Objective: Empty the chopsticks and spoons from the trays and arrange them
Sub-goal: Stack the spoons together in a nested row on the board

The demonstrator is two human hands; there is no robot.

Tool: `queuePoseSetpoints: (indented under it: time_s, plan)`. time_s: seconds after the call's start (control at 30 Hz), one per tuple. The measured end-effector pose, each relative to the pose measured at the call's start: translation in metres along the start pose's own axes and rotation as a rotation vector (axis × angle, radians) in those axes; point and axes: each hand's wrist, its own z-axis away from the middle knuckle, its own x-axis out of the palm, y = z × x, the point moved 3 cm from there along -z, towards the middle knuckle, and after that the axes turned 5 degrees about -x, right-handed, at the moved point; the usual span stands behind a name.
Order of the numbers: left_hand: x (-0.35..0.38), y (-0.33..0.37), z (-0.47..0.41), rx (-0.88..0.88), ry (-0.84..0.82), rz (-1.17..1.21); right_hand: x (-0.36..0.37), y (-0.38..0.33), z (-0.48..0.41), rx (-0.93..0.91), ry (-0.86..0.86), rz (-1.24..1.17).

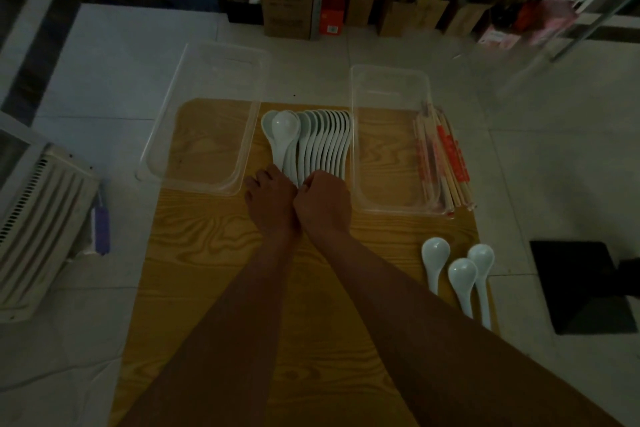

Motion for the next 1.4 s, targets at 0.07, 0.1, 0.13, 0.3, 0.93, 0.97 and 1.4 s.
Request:
queuePoseSetpoints:
  time_s: [0.07, 0.1, 0.13, 0.3, 0.93, 0.97, 1.4]
  plan:
    - [0.003, 0.0, -0.002, 0.015, 0.017, 0.028, 0.001, -0.001, 0.0, 0.002, -0.007, -0.005]
    - [0.004, -0.001, -0.003, 0.024, 0.009, 0.055, 0.001, -0.001, -0.001, 0.002, -0.002, -0.004]
    - [0.005, -0.001, -0.004, 0.033, -0.005, 0.082, 0.001, -0.001, -0.001, 0.0, 0.007, -0.005]
    - [0.006, -0.002, -0.006, 0.042, -0.035, 0.168, 0.006, -0.001, -0.001, 0.008, 0.028, 0.002]
    - [0.03, -0.014, -0.023, 0.183, 0.0, 0.353, 0.011, -0.011, -0.003, -0.073, 0.007, 0.113]
    - [0.028, -0.012, -0.023, 0.179, 0.005, 0.394, 0.011, -0.011, -0.003, -0.069, 0.005, 0.121]
    - [0.019, 0.002, -0.033, 0.092, -0.023, 0.488, 0.012, -0.005, -0.012, -0.054, 0.017, 0.12]
